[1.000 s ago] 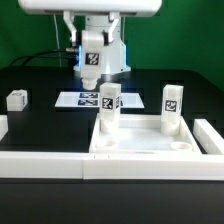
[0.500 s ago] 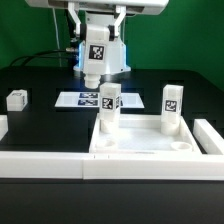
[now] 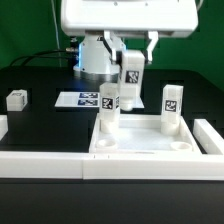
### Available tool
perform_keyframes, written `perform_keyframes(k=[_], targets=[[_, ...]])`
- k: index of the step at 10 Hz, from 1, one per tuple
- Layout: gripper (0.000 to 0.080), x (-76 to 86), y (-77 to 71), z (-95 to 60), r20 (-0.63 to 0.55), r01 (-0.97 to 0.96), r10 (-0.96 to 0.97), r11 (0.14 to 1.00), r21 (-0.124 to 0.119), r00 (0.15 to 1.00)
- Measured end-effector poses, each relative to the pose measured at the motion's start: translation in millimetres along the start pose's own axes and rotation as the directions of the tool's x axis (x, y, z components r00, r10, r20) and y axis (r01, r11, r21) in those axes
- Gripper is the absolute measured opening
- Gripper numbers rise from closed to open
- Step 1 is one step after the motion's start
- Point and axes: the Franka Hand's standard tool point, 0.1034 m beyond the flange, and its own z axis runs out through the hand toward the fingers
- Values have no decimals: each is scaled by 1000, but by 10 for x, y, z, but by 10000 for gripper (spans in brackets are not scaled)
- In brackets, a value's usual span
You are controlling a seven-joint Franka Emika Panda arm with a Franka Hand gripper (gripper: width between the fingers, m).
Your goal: Assemble square table
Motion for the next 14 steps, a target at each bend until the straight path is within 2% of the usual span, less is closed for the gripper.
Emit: perform_keyframes(k=[1,2,3,6,7,8,11,14], targets=[[293,49,-196,132,1,-33,33,999,22,999],[293,210,-376,131,14,-76,76,996,42,997],[293,265,-356,113,-6,-40,40,999,36,999],[293,238,-348,124,-1,-42,42,998,36,999],[293,226,-385,140,-14,-45,46,998,36,999],[293,168,-482,211,-24,-44,45,998,41,999],[293,194,-640,336,-24,-38,39,998,53,999],[293,181,-626,366,-20,-34,35,998,51,999]])
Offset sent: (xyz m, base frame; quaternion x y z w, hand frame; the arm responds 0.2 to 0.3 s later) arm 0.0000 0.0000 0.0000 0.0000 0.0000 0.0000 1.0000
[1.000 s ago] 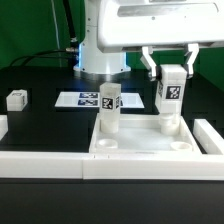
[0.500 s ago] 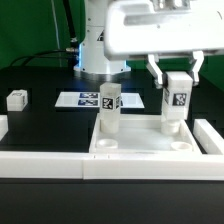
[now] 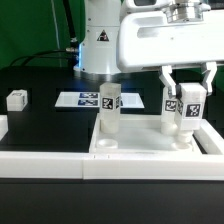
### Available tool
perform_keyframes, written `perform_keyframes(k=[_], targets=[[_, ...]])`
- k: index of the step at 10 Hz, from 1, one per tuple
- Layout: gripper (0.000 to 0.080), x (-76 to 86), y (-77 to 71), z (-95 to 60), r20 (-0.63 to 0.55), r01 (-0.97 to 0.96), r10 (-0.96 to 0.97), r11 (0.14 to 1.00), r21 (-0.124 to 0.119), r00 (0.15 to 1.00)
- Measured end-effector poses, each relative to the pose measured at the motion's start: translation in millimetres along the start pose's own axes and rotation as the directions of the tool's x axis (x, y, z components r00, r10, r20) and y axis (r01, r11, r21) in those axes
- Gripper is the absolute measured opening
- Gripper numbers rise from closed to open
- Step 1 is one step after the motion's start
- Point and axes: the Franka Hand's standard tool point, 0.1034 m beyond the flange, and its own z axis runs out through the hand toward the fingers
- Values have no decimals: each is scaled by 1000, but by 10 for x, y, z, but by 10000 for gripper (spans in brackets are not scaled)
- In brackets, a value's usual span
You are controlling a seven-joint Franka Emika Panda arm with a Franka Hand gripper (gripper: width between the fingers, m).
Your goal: Assemble square table
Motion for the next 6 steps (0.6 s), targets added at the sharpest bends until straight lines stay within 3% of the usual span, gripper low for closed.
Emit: perform_keyframes(k=[6], targets=[[293,47,65,97,-4,-7,7,1000,-5,1000]])
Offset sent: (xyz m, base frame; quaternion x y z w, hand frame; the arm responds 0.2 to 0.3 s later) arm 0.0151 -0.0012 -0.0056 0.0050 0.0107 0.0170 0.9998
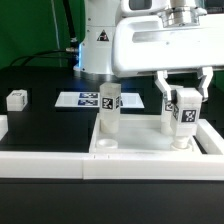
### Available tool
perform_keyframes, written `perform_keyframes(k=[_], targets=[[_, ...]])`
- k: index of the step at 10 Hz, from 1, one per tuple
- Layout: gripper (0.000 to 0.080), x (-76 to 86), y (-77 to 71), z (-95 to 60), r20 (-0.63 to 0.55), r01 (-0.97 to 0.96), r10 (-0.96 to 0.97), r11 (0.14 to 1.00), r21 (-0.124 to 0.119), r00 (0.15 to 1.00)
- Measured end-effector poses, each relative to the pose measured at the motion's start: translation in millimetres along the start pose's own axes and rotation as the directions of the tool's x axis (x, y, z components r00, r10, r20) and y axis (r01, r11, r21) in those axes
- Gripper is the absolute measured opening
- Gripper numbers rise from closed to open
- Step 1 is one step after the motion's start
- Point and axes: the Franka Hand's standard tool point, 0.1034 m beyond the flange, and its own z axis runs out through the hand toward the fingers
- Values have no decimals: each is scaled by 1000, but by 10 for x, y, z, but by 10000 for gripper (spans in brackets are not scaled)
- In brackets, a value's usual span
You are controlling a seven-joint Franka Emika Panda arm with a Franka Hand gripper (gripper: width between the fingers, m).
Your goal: Assemble square table
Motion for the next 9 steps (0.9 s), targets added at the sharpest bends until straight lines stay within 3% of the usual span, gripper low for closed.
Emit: perform_keyframes(k=[9], targets=[[293,-106,-24,127,-55,8,-8,1000,-11,998]])
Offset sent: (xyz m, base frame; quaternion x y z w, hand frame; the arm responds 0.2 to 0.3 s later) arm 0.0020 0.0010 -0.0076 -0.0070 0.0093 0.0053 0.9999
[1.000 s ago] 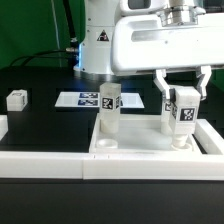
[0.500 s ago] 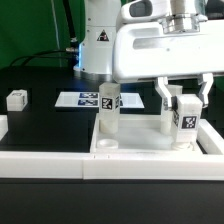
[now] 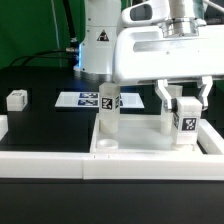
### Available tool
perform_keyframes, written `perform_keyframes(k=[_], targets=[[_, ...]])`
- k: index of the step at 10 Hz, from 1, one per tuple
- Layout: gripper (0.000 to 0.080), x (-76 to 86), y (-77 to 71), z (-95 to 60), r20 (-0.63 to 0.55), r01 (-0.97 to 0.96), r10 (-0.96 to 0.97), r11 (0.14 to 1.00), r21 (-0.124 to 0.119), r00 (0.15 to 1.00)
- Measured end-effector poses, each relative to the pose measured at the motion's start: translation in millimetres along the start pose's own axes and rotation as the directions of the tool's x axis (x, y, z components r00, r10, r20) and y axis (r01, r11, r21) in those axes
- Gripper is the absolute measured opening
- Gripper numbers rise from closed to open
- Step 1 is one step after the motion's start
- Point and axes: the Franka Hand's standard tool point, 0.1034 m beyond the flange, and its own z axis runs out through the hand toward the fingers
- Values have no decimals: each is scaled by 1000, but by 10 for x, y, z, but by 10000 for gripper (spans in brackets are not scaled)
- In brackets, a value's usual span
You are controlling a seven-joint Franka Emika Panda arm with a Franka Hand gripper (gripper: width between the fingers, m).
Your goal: Assemble square table
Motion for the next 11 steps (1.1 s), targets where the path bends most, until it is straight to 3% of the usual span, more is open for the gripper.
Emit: perform_keyframes(k=[4,6,11], targets=[[293,6,2,6,-10,2,-2,1000,-2,1000],[608,5,3,6,-10,2,-2,1000,-2,1000],[647,4,4,7,-10,2,-2,1000,-2,1000]])
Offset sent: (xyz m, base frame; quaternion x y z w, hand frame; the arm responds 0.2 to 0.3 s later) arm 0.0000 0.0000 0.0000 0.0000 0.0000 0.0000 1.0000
